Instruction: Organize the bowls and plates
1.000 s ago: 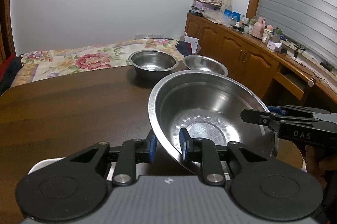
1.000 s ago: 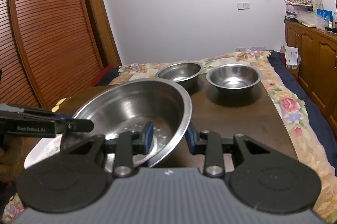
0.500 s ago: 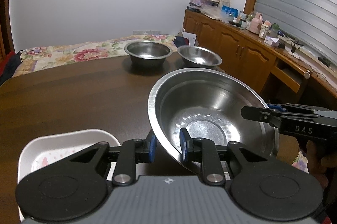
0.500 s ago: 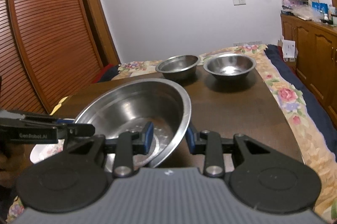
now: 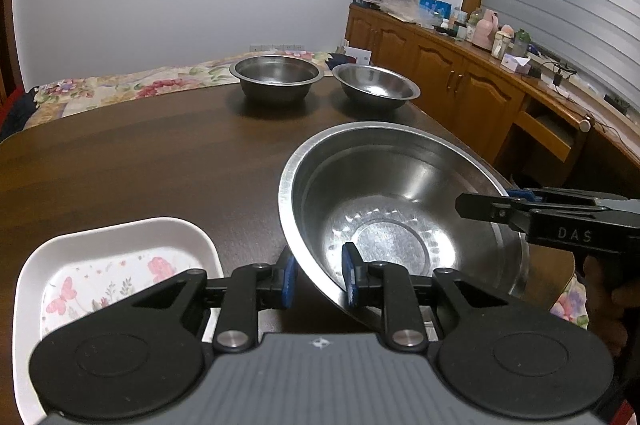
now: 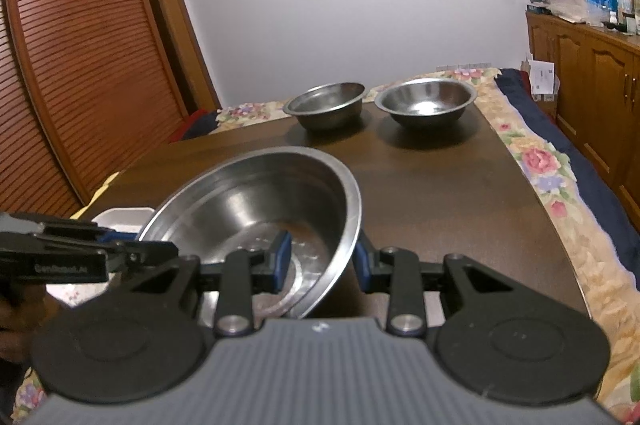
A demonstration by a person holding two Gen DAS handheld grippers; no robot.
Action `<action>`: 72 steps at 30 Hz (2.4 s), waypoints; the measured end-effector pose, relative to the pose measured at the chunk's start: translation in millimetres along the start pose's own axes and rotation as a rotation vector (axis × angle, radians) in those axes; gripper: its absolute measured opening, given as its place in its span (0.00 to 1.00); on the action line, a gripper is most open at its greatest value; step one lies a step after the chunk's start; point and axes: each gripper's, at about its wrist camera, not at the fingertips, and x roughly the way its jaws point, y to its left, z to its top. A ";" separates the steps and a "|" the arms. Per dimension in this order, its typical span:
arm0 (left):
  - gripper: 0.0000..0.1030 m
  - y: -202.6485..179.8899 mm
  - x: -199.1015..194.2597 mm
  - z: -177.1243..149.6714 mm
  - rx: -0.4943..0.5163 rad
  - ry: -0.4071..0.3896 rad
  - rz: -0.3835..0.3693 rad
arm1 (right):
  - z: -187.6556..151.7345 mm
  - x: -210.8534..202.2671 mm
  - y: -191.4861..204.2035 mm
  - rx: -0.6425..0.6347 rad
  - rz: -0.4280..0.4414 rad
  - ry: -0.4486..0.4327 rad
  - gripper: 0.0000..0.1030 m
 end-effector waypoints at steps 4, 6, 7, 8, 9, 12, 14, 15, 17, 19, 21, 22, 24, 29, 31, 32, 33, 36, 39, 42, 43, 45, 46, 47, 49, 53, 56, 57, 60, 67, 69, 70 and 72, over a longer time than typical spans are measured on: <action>0.26 -1.0 3.9 0.4 -0.002 -0.006 0.003 | -1.7 1.0 -0.2 -0.007 0.000 -0.003 0.34; 0.26 -1.1 4.5 -0.4 -0.005 -0.010 0.000 | -1.2 1.7 -0.4 -0.014 -0.002 0.001 0.34; 0.26 -1.4 4.4 -1.7 -0.004 -0.011 0.000 | -0.9 2.2 -0.8 -0.017 -0.004 0.003 0.34; 0.26 -1.4 4.6 -1.9 -0.005 -0.013 0.000 | -1.1 2.2 -0.9 -0.019 -0.004 0.004 0.34; 0.26 -1.4 5.0 -1.8 -0.005 -0.013 0.002 | -1.4 2.3 -0.9 -0.021 -0.004 0.004 0.34; 0.26 -1.7 3.3 -3.9 -0.008 -0.020 0.008 | -0.8 3.1 -0.2 -0.023 -0.006 0.002 0.34; 0.26 -2.6 2.5 -5.4 -0.001 -0.025 0.018 | -0.3 3.2 0.4 -0.029 -0.006 0.001 0.34; 0.26 -2.7 2.6 -5.4 0.000 -0.026 0.021 | 0.5 3.3 0.1 -0.032 -0.006 0.002 0.34; 0.26 -2.0 2.6 -5.1 -0.002 -0.027 0.023 | 2.3 3.4 -0.2 -0.042 -0.009 -0.001 0.34; 0.26 -1.1 1.8 -5.5 -0.004 -0.030 0.026 | 3.6 2.0 -0.3 -0.049 -0.014 -0.002 0.34; 0.26 -1.3 2.0 -5.0 -0.007 -0.033 0.030 | 4.2 0.0 -0.1 -0.054 -0.017 -0.007 0.34; 0.26 -1.1 2.2 -4.6 -0.009 -0.034 0.033 | 4.8 -1.2 0.3 -0.058 -0.021 -0.010 0.34; 0.27 0.4 2.8 -3.9 -0.014 -0.035 0.032 | 6.1 -3.3 0.6 -0.064 -0.030 -0.017 0.34; 0.29 1.7 -0.8 -3.1 -0.018 -0.046 0.040 | 15.5 -10.5 -1.5 -0.067 -0.043 -0.044 0.34; 0.29 1.2 -4.2 -1.2 -0.017 -0.056 0.043 | 21.3 -14.1 -2.6 -0.071 -0.044 -0.057 0.34; 0.29 0.9 -5.8 0.3 -0.016 -0.061 0.042 | 24.1 -15.7 -2.1 -0.075 -0.046 -0.064 0.34; 0.29 0.8 -7.3 2.0 -0.015 -0.066 0.043 | 27.0 -16.9 -1.5 -0.080 -0.048 -0.070 0.34; 0.29 2.6 -13.8 8.4 -0.010 -0.084 0.043 | 35.7 -19.3 0.3 -0.096 -0.050 -0.088 0.34; 0.30 5.6 -17.7 19.0 -0.004 -0.097 0.047 | 45.0 -18.2 2.9 -0.120 -0.050 -0.097 0.34; 0.32 7.0 -19.4 30.4 0.009 -0.115 0.059 | 54.5 -13.2 6.4 -0.158 -0.056 -0.099 0.34; 0.33 8.0 -19.0 35.0 0.011 -0.121 0.064 | 58.8 -11.5 6.2 -0.171 -0.054 -0.099 0.34; 0.38 9.8 -17.5 45.0 0.011 -0.129 0.070 | 66.1 -9.2 6.2 -0.193 -0.055 -0.103 0.34; 0.38 10.9 -16.0 50.0 0.015 -0.133 0.076 | 69.4 -7.8 5.8 -0.208 -0.063 -0.104 0.34; 0.39 11.6 -14.3 54.6 0.018 -0.137 0.082 | 73.8 -6.0 6.5 -0.226 -0.069 -0.102 0.34; 0.41 14.2 -10.7 62.5 0.014 -0.143 0.089 | 81.0 -3.6 4.7 -0.251 -0.064 -0.095 0.34; 0.42 21.7 -2.5 79.3 0.002 -0.149 0.091 | 96.3 4.2 -1.1 -0.293 -0.061 -0.077 0.34; 0.43 24.1 5.6 91.3 0.002 -0.150 0.101 | 107.5 13.4 -5.0 -0.317 -0.056 -0.062 0.34; 0.43 24.1 8.4 94.4 -0.004 -0.151 0.104 | 111.6 17.1 -6.9 -0.323 -0.052 -0.056 0.34; 0.43 33.4 17.3 102.2 -0.036 -0.151 0.103 | 122.0 30.5 -11.6 -0.335 -0.046 -0.043 0.34; 0.43 52.7 45.8 116.2 -0.081 -0.129 0.123 | 139.0 75.4 -27.9 -0.291 -0.013 0.005 0.34; 0.43 56.6 54.7 120.2 -0.087 -0.116 0.119 | 140.5 88.8 -31.2 -0.281 -0.010 0.016 0.34; 0.43 58.1 58.1 121.0 -0.087 -0.113 0.119 | 141.3 97.4 -33.4 -0.275 -0.007 0.023 0.34; 0.43 62.1 65.5 124.4 -0.093 -0.111 0.118 | 141.1 107.6 -36.9 -0.258 0.002 0.031 0.34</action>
